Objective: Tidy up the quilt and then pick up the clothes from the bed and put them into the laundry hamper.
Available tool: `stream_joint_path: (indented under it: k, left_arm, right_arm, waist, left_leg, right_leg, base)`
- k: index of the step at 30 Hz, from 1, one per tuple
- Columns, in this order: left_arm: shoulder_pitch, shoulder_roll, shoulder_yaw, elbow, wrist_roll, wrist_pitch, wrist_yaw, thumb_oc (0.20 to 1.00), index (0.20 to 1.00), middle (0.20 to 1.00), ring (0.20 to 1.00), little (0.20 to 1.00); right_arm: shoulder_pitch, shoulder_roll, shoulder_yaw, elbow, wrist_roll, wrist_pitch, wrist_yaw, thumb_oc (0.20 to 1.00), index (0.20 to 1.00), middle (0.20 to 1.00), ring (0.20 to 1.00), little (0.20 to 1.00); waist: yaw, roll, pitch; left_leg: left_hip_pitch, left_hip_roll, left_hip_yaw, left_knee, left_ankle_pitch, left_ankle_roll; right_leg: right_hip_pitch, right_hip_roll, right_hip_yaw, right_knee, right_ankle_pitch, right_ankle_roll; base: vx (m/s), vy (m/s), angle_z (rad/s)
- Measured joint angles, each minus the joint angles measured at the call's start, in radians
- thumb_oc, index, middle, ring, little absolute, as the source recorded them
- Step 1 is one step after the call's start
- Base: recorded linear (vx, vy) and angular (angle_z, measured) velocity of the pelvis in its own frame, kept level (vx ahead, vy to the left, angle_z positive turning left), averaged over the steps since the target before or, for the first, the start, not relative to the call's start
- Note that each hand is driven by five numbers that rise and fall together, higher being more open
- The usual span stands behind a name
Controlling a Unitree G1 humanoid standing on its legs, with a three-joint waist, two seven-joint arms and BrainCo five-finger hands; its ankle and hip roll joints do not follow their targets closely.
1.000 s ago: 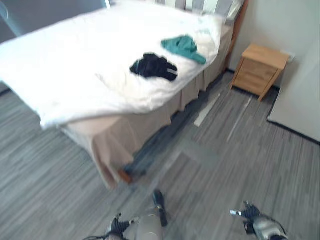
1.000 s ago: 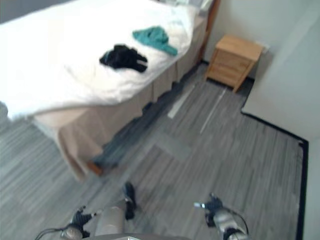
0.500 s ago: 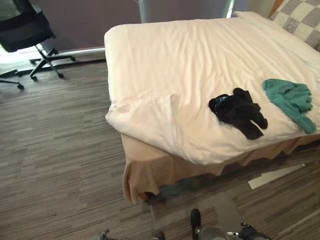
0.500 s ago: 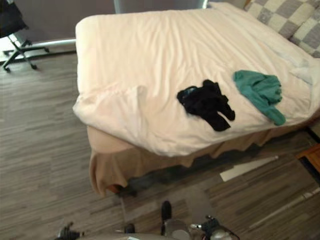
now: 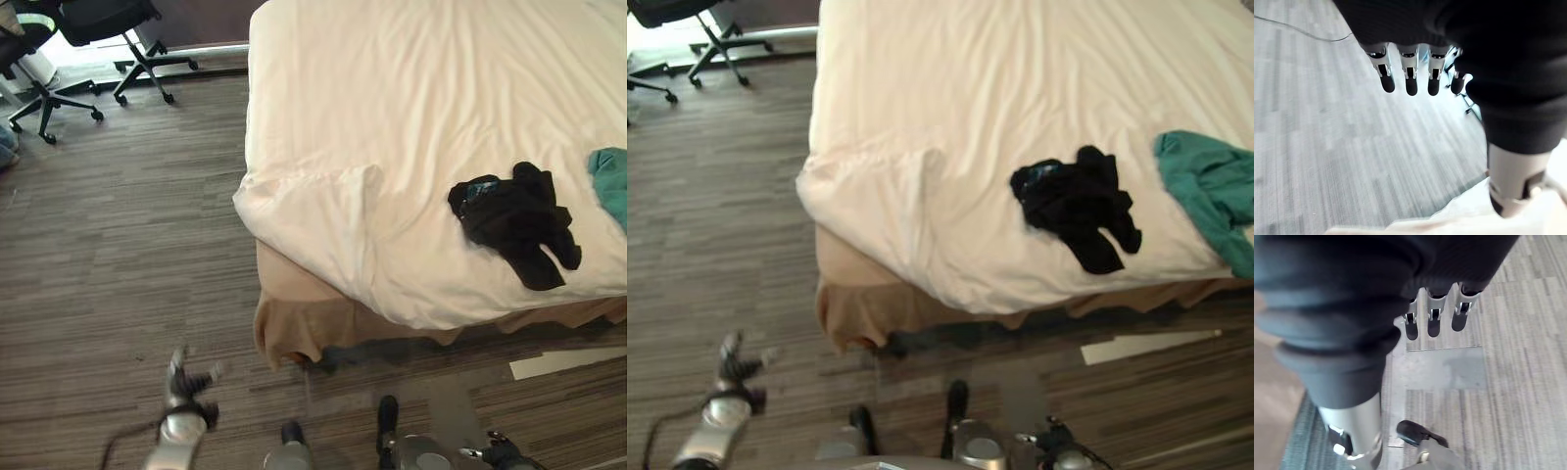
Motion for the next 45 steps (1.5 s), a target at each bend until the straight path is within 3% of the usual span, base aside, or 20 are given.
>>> stream_joint_path:
  k: [2, 4, 5, 8, 13, 14, 18, 19, 20, 24, 28, 29, 30, 31, 32, 35, 39, 40, 41, 45]
  left_arm:
    - [-0.062, 0.108, -0.047, -0.115, 0.059, -0.001, 0.034, 1.000, 1.000, 1.000, 1.000, 1.000]
    - [-0.211, 0.292, -0.126, -0.258, 0.211, -0.012, 0.050, 1.000, 1.000, 1.000, 1.000, 1.000]
    - [-0.266, 0.307, -0.134, -0.260, 0.247, -0.021, 0.060, 1.000, 1.000, 1.000, 1.000, 1.000]
    - [-0.476, 0.285, -0.223, -0.202, 0.325, 0.002, 0.105, 1.000, 1.000, 1.000, 1.000, 1.000]
    - [-0.722, 0.238, -0.466, -0.004, 0.389, 0.029, 0.081, 1.000, 1.000, 1.000, 1.000, 1.000]
    - [-0.818, 0.213, -0.578, 0.096, 0.430, 0.042, 0.061, 1.000, 1.000, 1.000, 1.000, 1.000]
    - [-0.974, 0.120, -0.702, 0.230, 0.520, 0.060, 0.035, 1.000, 1.000, 1.000, 1.000, 1.000]
    - [-1.023, 0.068, -0.718, 0.309, 0.521, 0.067, 0.035, 0.758, 0.758, 0.758, 0.758, 0.758]
    - [-1.047, 0.009, -0.702, 0.418, 0.521, 0.075, 0.026, 0.200, 0.200, 0.200, 0.200, 0.200]
    - [-0.964, 0.002, -0.626, 0.446, 0.560, 0.074, 0.028, 0.200, 0.200, 0.200, 0.200, 0.200]
    - [-0.714, -0.002, -0.454, 0.378, 0.560, 0.058, -0.007, 0.200, 0.200, 0.200, 0.200, 0.200]
    - [-0.511, -0.002, -0.345, 0.324, 0.559, 0.053, -0.013, 0.200, 0.200, 0.200, 0.200, 0.200]
    - [-0.439, -0.004, -0.328, 0.291, 0.559, 0.040, -0.012, 0.241, 0.241, 0.241, 0.241, 0.241]
    - [-0.265, -0.007, -0.252, 0.195, 0.557, 0.018, -0.020, 1.000, 1.000, 1.000, 1.000, 1.000]
    - [-0.103, -0.020, -0.230, 0.167, 0.556, 0.014, -0.038, 1.000, 1.000, 1.000, 1.000, 1.000]
    - [0.118, -0.091, -0.248, 0.210, 0.549, 0.001, -0.074, 1.000, 1.000, 1.000, 1.000, 1.000]
    - [0.177, -0.146, -0.187, 0.562, 0.536, 0.108, -0.106, 1.000, 1.000, 1.000, 1.000, 1.000]
    - [0.224, -0.140, -0.183, 0.601, 0.519, 0.126, -0.114, 1.000, 1.000, 1.000, 1.000, 1.000]
    - [0.247, -0.136, -0.179, 0.623, 0.506, 0.142, -0.119, 1.000, 1.000, 1.000, 1.000, 1.000]
    - [0.273, -0.137, -0.208, 0.604, 0.498, 0.143, -0.118, 1.000, 1.000, 1.000, 1.000, 1.000]
  right_arm:
    - [0.010, 0.002, 0.003, 0.001, 0.001, -0.008, 0.001, 1.000, 1.000, 1.000, 1.000, 1.000]
    - [0.035, 0.023, 0.005, 0.003, 0.002, -0.011, 0.001, 1.000, 1.000, 1.000, 1.000, 1.000]
    - [0.039, 0.027, 0.006, 0.003, 0.002, -0.011, 0.001, 1.000, 1.000, 1.000, 1.000, 1.000]
    - [0.024, 0.039, 0.017, -0.008, 0.030, -0.013, 0.001, 1.000, 1.000, 1.000, 1.000, 1.000]
    - [-0.042, 0.034, 0.052, -0.038, 0.068, -0.026, -0.001, 1.000, 1.000, 1.000, 1.000, 1.000]
    - [-0.049, 0.030, 0.072, -0.036, 0.069, -0.025, 0.000, 1.000, 1.000, 1.000, 1.000, 1.000]
    - [-0.062, 0.013, 0.085, -0.034, 0.078, -0.022, -0.003, 1.000, 1.000, 1.000, 1.000, 1.000]
    - [-0.062, 0.007, 0.084, -0.032, 0.078, -0.026, -0.005, 1.000, 1.000, 1.000, 1.000, 1.000]
    - [-0.094, 0.006, 0.087, -0.024, 0.078, -0.025, -0.006, 1.000, 1.000, 1.000, 1.000, 1.000]
    - [-0.119, -0.014, -0.006, -0.049, 0.137, -0.022, -0.022, 1.000, 1.000, 1.000, 1.000, 1.000]
    - [-0.076, -0.170, -0.081, -0.336, 0.173, -0.033, -0.050, 1.000, 1.000, 1.000, 1.000, 1.000]
    - [-0.033, -0.241, -0.135, -0.514, 0.161, -0.039, -0.075, 1.000, 1.000, 1.000, 1.000, 1.000]
    - [-0.018, -0.269, -0.150, -0.549, 0.151, -0.045, -0.084, 1.000, 1.000, 1.000, 1.000, 1.000]
    - [0.016, -0.334, -0.158, -0.739, 0.106, 0.000, -0.087, 1.000, 1.000, 1.000, 1.000, 1.000]
    - [0.033, -0.388, -0.157, -0.844, 0.071, -0.038, -0.091, 1.000, 1.000, 1.000, 1.000, 1.000]
    - [-0.054, -0.420, -0.162, -0.832, -0.001, -0.052, -0.102, 1.000, 1.000, 1.000, 1.000, 1.000]
    - [-0.170, -0.390, -0.043, -0.853, -0.078, -0.069, -0.083, 1.000, 1.000, 1.000, 1.000, 1.000]
    - [-0.204, -0.381, -0.010, -0.856, -0.091, -0.071, -0.076, 0.366, 0.366, 0.366, 0.366, 0.366]
    - [-0.242, -0.374, 0.035, -0.852, -0.103, -0.070, -0.069, 0.200, 0.200, 0.200, 0.200, 0.200]
    - [-0.481, -0.321, 0.213, -0.764, -0.107, -0.060, -0.065, 0.200, 0.200, 0.200, 0.200, 0.200]
  waist:
    - [-0.016, -0.006, 0.022]
    - [-0.029, -0.035, 0.024]
    - [-0.029, -0.036, 0.023]
    - [-0.048, -0.041, 0.024]
    - [-0.160, -0.050, 0.027]
    - [-0.183, -0.046, 0.029]
    - [-0.248, -0.029, 0.056]
    - [-0.240, -0.023, 0.065]
    - [-0.244, -0.019, 0.101]
    - [-0.246, -0.016, 0.117]
    - [-0.246, 0.000, 0.099]
    - [-0.234, 0.011, 0.031]
    - [-0.211, 0.010, 0.000]
    - [-0.186, 0.022, -0.038]
    - [-0.192, 0.026, -0.076]
    - [-0.074, 0.016, -0.167]
    - [-0.024, -0.018, -0.173]
    - [0.002, -0.026, -0.162]
    - [0.013, -0.037, -0.152]
    - [0.070, -0.046, -0.106]
  left_leg:
    - [-0.006, -0.015, 0.005, 0.004, -0.019, -0.002]
    - [-0.011, -0.049, 0.014, 0.004, -0.027, 0.014]
    - [-0.011, -0.055, 0.021, 0.004, -0.028, 0.018]
    - [-0.020, -0.073, 0.068, 0.004, -0.033, 0.029]
    - [-0.064, -0.087, 0.152, 0.003, -0.038, 0.034]
    - [-0.073, -0.084, 0.155, 0.003, -0.037, 0.035]
    - [-0.091, -0.074, 0.176, 0.002, -0.038, 0.030]
    - [-0.107, -0.073, 0.172, 0.001, -0.038, 0.029]
    - [-0.124, -0.076, 0.171, 0.004, -0.033, 0.028]
    - [-0.093, -0.064, 0.179, 0.004, -0.030, 0.022]
    - [0.053, -0.031, 0.180, -0.003, -0.061, -0.004]
    - [0.061, -0.018, 0.170, -0.003, -0.072, -0.009]
    - [0.070, -0.015, 0.167, -0.002, -0.071, -0.010]
    - [0.078, -0.010, 0.148, -0.003, -0.079, -0.010]
    - [0.086, -0.008, 0.139, -0.002, -0.082, -0.014]
    - [0.078, -0.014, 0.110, -0.002, -0.083, -0.009]
    - [0.030, -0.035, 0.067, 0.001, -0.076, 0.010]
    - [0.007, -0.038, 0.048, -0.001, -0.060, 0.023]
    - [0.002, -0.043, 0.036, 0.004, -0.048, 0.019]
    - [-0.040, -0.055, 0.003, 0.003, -0.032, 0.027]
  right_leg:
    - [-0.004, -0.015, -0.001, -0.002, 0.021, 0.030]
    - [-0.018, -0.051, 0.007, -0.003, 0.033, 0.048]
    - [-0.019, -0.059, 0.007, -0.002, 0.035, 0.052]
    - [-0.060, -0.066, 0.057, 0.003, 0.062, 0.064]
    - [-0.157, -0.066, 0.137, 0.004, 0.102, 0.052]
    - [-0.168, -0.063, 0.142, 0.004, 0.103, 0.052]
    - [-0.203, -0.042, 0.165, 0.004, 0.104, 0.051]
    - [-0.216, -0.044, 0.165, 0.004, 0.104, 0.051]
    - [-0.234, -0.049, 0.164, 0.004, 0.106, 0.054]
    - [-0.207, -0.028, 0.166, 0.004, 0.106, 0.051]
    - [-0.066, 0.000, 0.167, 0.004, 0.078, 0.022]
    - [-0.058, 0.012, 0.162, 0.003, 0.071, 0.020]
    - [-0.047, 0.016, 0.157, 0.003, 0.068, 0.016]
    - [-0.024, 0.012, 0.136, 0.004, 0.048, 0.024]
    - [-0.015, 0.015, 0.135, 0.002, 0.047, 0.024]
    - [-0.008, 0.001, 0.109, -0.003, 0.024, 0.035]
    - [-0.038, -0.027, 0.074, -0.003, 0.026, 0.060]
    - [-0.038, -0.037, 0.050, -0.003, 0.029, 0.064]
    - [-0.042, -0.043, 0.047, -0.003, 0.038, 0.071]
    - [-0.060, -0.061, 0.015, -0.003, 0.050, 0.076]
  base:
    - [0.00, 0.075, 0.07]
    - [-0.03, 0.050, -0.10]
    - [-0.10, 0.098, -0.19]
    - [-0.11, 0.119, -0.44]
    - [-0.07, 0.082, -0.54]
    - [-0.03, 0.031, -0.25]
    - [-0.05, 0.035, -0.20]
    - [-0.06, 0.002, 0.01]
    - [-0.04, 0.011, 0.01]
    - [0.04, 0.012, -0.07]
    - [0.14, 0.020, -0.17]
    - [0.12, 0.033, 0.06]
    - [0.07, 0.021, 0.16]
    - [0.08, 0.033, 0.27]
    - [0.02, 0.015, 0.39]
    - [0.04, 0.028, 0.29]
    - [0.00, -0.002, 0.35]
    - [-0.02, -0.011, 0.35]
    - [-0.04, -0.011, 0.41]
    - [-0.10, -0.011, 0.21]
